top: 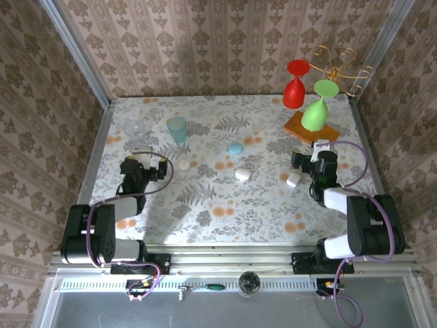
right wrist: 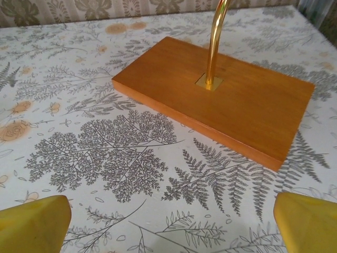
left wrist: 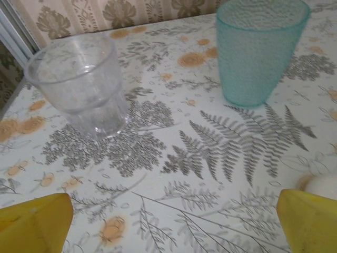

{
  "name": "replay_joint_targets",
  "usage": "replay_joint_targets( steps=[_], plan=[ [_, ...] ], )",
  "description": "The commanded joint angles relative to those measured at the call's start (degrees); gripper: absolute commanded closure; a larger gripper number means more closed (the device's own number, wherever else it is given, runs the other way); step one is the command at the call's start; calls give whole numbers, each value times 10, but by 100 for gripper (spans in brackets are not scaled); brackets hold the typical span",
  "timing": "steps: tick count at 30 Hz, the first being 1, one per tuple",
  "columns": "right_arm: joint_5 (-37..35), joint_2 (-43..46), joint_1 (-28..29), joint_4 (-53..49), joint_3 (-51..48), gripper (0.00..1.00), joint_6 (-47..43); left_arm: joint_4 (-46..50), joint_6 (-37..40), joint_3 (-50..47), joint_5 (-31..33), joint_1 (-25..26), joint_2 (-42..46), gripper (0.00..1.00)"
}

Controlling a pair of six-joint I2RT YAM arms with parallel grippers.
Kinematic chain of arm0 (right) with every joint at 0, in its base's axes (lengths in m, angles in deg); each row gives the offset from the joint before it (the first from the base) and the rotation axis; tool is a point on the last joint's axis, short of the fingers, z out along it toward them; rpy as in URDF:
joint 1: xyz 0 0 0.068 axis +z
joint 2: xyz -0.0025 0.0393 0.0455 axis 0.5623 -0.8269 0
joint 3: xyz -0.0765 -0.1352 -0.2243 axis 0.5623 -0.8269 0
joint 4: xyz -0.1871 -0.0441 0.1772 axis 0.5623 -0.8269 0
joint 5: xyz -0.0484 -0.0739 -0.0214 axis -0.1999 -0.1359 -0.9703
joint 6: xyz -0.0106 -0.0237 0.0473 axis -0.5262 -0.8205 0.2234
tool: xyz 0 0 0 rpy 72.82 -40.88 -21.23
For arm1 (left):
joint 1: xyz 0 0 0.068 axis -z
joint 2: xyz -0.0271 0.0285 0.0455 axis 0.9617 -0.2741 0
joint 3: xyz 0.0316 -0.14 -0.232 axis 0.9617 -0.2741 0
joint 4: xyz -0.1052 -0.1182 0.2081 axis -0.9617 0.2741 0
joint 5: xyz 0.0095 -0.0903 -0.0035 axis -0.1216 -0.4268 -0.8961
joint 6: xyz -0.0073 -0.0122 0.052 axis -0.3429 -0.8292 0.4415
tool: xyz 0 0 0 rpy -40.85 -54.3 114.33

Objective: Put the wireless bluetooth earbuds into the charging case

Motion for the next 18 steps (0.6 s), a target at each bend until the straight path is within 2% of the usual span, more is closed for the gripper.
replay_joint_targets(
  steps=[1, 2, 5, 7, 9, 12, 13, 18],
  plan=[
    [71, -31, -1, 26, 31, 0, 0, -65, -5, 17, -20, -28, -39, 0],
    [80, -34, -1, 28, 32, 0, -2, -66, -17, 21, -29, -37, -54, 0],
    [98, -36, -1, 37, 28, 0, -11, -159, -34, 8, -31, -52, -120, 0],
    [107, -36, 3, 47, 23, 0, -20, -108, -39, 17, -24, -54, -104, 0],
    [108, -39, 7, 63, 13, 0, -28, -125, -34, 20, -8, -48, -114, 0],
    [109, -67, 9, 156, -19, 0, -27, -109, -30, 25, 10, -39, -112, 0],
    [108, -57, 11, 118, -9, 0, -31, -105, -30, 26, 11, -39, -111, 0],
    [92, -60, 12, 121, -8, 0, -24, -107, -25, 26, 17, -35, -112, 0]
  ],
)
